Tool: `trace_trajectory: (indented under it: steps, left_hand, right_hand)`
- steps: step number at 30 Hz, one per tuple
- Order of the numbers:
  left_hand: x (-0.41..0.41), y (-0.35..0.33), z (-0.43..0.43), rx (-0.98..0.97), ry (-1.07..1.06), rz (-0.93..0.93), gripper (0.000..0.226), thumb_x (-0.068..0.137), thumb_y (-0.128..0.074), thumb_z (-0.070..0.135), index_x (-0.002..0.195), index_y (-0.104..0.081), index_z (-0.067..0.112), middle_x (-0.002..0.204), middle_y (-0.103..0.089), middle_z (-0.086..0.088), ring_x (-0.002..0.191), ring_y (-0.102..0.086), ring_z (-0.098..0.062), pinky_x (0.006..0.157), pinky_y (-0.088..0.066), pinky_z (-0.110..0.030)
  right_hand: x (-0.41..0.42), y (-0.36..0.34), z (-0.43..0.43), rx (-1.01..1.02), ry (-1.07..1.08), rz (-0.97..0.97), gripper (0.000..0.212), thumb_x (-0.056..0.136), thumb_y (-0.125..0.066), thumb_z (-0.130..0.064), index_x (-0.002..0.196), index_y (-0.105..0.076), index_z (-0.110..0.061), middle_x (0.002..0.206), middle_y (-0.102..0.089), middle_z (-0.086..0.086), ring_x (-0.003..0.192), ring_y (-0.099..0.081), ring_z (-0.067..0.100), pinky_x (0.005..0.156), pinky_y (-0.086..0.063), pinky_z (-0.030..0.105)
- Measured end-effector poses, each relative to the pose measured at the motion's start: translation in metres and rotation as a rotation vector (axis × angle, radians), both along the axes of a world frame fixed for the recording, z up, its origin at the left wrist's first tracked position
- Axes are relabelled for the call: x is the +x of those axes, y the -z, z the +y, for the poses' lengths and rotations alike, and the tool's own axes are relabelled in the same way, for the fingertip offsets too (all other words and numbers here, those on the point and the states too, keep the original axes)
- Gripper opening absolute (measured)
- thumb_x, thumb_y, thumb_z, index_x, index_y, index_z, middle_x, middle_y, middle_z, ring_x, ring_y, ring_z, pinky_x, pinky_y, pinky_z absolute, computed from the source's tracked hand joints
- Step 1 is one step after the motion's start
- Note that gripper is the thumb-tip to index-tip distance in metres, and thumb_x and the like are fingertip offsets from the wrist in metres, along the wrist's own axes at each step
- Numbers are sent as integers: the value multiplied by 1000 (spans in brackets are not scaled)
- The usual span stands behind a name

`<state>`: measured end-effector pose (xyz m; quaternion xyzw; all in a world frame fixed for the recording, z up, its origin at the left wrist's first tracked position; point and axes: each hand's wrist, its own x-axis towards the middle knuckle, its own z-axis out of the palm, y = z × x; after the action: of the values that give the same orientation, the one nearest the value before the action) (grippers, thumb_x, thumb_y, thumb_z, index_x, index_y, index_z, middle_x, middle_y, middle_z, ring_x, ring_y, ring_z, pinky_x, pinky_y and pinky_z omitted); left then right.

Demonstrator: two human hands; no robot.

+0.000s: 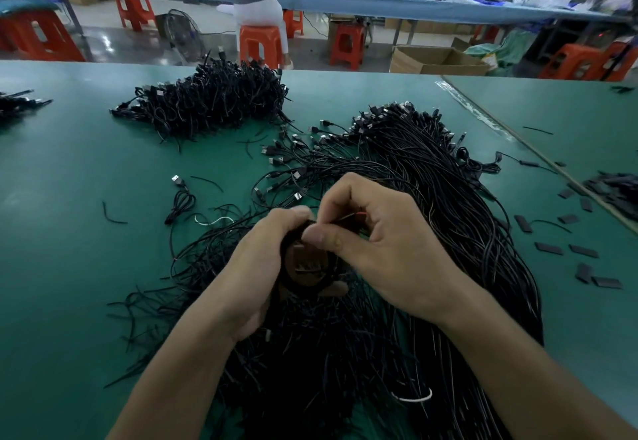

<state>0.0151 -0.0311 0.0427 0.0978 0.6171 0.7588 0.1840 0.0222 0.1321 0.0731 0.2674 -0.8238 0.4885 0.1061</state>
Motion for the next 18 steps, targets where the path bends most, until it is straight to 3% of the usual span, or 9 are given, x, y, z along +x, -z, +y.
trace_trajectory:
  steps: [2,5,7,9,11,14,18]
  left_hand:
    - [3,-3,2,72,84,-75,58,89,-40,57,110,-67,9,104,-68,-31,90,-70,-45,59,-60,-48]
    - [2,-1,1,-1,154,-85,86,86,-29,78,100,-67,2,77,-68,-25,50,-63,-29,34,-40,-21]
    - [0,2,2,-82,81,-47,89,86,-27,83,85,-70,5,60,-60,-15,36,-46,-18,34,-30,-16]
    - [-2,4,4,-185,-73,34,77,87,-28,80,64,-68,18,50,-52,0,35,-36,-9,35,-28,-16]
    - [-5,4,4,-215,-242,104,66,85,-32,75,51,-57,23,45,-45,10,36,-33,-4,36,-27,-14]
    - [-13,2,-5,-165,-446,130,57,94,-36,65,57,-46,23,44,-40,12,36,-30,-2,36,-24,-12]
    - [-17,4,-10,-189,-538,162,54,102,-33,58,64,-38,20,44,-36,16,36,-29,-2,35,-24,-10]
  right_hand:
    - [2,-1,-6,2,13,71,14,88,-73,-21,86,-60,-21,79,-61,-17,74,-62,6,65,-45,12]
    - [1,-4,-8,-43,5,22,15,90,-72,-21,86,-58,-20,81,-63,-9,53,-64,12,46,-48,21]
    - [-1,-5,-9,-40,39,30,14,88,-74,-21,86,-61,-18,80,-64,-9,60,-66,16,51,-53,31]
    - [-4,-1,-8,-23,102,-2,16,85,-78,-25,90,-63,-21,80,-64,-11,68,-65,11,60,-54,25]
    - [-7,4,-2,71,198,-108,34,80,-80,-41,102,-57,-28,83,-62,-11,71,-59,2,63,-47,15]
    - [-5,14,3,392,245,-302,50,75,-75,-60,108,-48,-33,85,-58,-12,71,-56,0,61,-43,15]
    - [7,23,-11,796,71,-330,33,83,-69,-58,102,-62,-31,85,-59,-14,75,-57,5,65,-50,29]
